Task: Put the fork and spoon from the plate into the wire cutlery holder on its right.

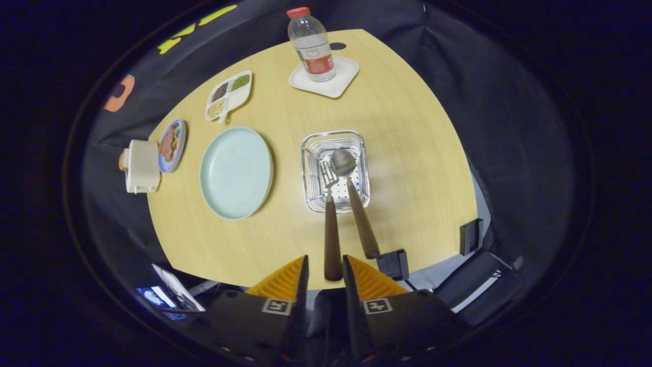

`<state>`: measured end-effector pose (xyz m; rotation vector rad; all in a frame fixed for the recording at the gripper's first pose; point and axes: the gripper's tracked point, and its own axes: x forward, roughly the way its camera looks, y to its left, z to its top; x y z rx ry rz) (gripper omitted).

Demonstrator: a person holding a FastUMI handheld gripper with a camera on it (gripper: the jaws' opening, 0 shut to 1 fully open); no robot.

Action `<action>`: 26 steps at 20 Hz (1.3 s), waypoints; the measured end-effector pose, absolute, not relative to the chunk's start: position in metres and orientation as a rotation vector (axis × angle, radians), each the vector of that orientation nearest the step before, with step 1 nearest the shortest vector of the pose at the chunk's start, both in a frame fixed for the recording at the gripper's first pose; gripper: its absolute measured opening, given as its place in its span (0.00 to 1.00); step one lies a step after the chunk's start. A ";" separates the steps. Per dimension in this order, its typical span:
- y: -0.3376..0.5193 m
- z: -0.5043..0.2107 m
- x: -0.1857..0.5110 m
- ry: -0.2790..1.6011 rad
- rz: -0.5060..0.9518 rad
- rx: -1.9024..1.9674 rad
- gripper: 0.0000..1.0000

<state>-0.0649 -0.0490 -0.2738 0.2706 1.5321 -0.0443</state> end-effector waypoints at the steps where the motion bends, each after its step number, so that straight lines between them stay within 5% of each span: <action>1: -0.048 -0.274 -0.063 1.518 -0.040 0.258 0.45; 7: -0.043 -0.250 -0.037 1.378 -0.028 0.204 0.97; 19: 0.028 -0.031 0.032 0.572 0.141 0.065 0.97; 26: 0.049 0.055 0.011 0.180 0.124 0.094 0.96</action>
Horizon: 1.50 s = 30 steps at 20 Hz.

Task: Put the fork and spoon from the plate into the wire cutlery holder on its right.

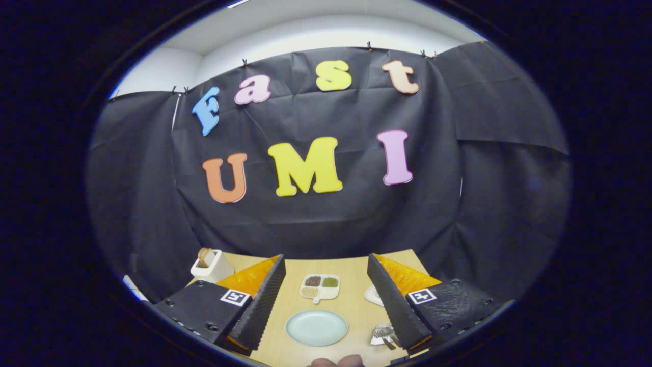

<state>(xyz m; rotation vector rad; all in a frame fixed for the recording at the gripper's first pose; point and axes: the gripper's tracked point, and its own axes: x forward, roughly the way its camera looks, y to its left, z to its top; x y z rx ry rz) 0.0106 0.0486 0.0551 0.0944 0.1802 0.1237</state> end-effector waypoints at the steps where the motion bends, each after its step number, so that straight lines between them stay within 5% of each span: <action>1: 0.048 0.057 0.006 0.154 0.116 0.096 0.96; 30: 0.077 0.069 -0.034 0.062 0.166 0.029 0.96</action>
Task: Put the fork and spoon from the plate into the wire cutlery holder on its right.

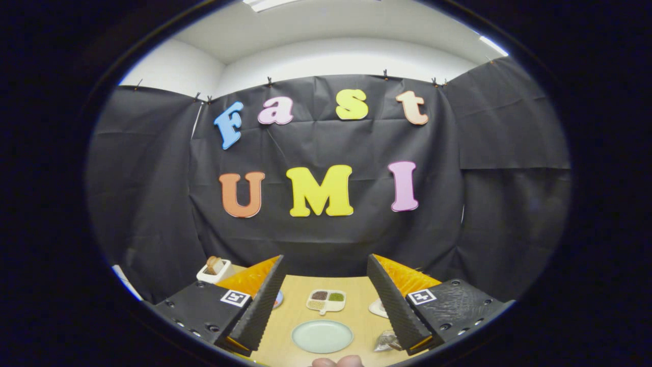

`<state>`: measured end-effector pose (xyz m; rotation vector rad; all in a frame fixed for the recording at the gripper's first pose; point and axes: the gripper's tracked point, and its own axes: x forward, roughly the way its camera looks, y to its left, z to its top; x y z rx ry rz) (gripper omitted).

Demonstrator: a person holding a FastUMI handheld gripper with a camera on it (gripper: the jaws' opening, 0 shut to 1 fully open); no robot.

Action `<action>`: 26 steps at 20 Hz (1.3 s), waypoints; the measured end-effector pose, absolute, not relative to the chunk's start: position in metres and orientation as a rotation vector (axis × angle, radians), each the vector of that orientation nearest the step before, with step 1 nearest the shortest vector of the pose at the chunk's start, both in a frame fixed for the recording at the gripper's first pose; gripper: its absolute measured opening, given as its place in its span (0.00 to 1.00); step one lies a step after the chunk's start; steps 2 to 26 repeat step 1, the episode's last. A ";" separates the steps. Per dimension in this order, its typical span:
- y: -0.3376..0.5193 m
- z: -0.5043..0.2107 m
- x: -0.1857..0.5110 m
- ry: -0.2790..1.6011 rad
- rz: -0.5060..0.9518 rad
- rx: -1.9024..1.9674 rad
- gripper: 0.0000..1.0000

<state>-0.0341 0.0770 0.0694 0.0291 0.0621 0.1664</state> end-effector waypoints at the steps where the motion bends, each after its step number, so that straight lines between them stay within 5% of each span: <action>1: 0.077 0.070 -0.034 0.060 0.166 0.029 0.96; 26: 0.077 0.070 -0.034 0.060 0.166 0.029 0.96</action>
